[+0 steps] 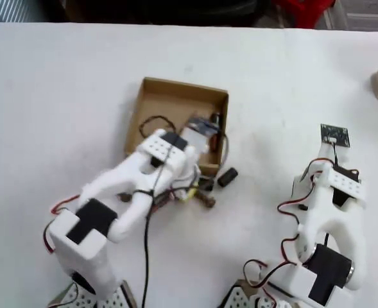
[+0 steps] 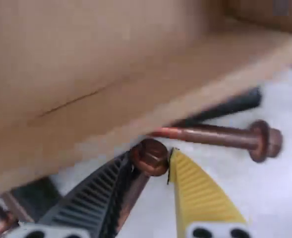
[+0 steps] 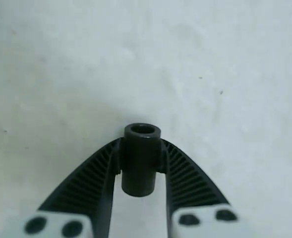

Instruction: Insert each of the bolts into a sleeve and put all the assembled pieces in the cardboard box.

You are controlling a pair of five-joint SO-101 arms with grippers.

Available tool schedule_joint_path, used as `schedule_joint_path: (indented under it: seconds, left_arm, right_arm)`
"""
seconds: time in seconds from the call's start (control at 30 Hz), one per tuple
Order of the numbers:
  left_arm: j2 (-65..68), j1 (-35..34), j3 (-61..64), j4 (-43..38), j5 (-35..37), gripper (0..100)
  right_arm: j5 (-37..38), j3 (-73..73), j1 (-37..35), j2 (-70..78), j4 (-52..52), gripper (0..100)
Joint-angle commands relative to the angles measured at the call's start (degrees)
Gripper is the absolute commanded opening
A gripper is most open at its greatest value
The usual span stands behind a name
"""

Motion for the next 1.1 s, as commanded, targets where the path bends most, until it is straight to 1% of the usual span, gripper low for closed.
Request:
schedule_joint_path:
  seconds: [0.0, 0.07, 0.13, 0.2, 0.27, 0.43, 0.67, 0.83, 1.07]
  left_arm:
    - [-0.5, -7.4, -2.1, -1.0, 4.2, 14]
    - [-0.5, -8.4, -2.2, 0.5, 4.1, 18]
    - [-0.5, -8.0, -2.2, 2.0, 4.0, 24]
    - [-0.5, -7.2, -2.2, 2.5, 4.0, 27]
    - [-0.5, -6.7, -2.2, 2.6, 2.5, 26]
    - [-0.5, -6.8, -2.0, 2.9, -6.8, 21]
    - [-0.3, -5.4, -1.2, 2.9, -19.5, 21]
    - [-0.5, -5.8, 0.1, 2.6, -22.8, 21]
    - [-0.6, -5.8, 0.4, 2.5, -24.2, 21]
  right_arm:
    - [0.9, -0.4, -0.9, -1.9, -0.6, 1.7]
    - [0.9, -0.4, -0.9, -1.9, -0.6, 1.7]
    - [0.9, -0.3, -0.9, -1.9, -0.6, 1.7]
    - [0.9, 0.2, -0.9, -1.9, -1.1, 1.7]
    - [0.9, 0.2, -0.9, -1.9, -1.3, 1.7]
    - [1.0, 0.2, -0.9, -1.9, -1.3, 1.7]
    - [1.0, 0.3, -0.9, -1.9, -1.3, 1.7]
    - [1.0, 0.3, -0.9, -1.9, -1.3, 1.7]
    - [1.0, 0.3, -0.9, -1.9, -1.3, 1.7]
